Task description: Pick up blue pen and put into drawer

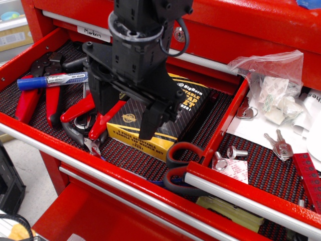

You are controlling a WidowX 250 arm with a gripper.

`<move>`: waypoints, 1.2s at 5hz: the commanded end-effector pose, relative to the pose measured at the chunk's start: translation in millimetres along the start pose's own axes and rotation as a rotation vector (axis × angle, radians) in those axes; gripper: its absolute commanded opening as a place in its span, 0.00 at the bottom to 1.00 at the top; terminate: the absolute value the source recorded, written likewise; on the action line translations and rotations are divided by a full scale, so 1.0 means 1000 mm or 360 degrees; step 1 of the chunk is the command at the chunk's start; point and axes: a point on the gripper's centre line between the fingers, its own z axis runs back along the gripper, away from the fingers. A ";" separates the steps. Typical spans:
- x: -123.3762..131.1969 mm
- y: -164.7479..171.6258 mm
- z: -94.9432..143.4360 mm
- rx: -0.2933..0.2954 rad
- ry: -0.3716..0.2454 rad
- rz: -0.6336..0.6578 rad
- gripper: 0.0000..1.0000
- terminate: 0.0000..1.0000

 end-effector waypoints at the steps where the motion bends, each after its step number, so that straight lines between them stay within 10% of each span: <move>1: 0.000 0.000 0.000 0.0000 0.0000 0.0000 1.00 0.00; 4: 0.048 0.124 -0.030 0.0135 -0.0216 -0.0660 1.00 0.00; 6: 0.084 0.157 -0.072 0.0066 -0.0403 -0.0918 1.00 0.00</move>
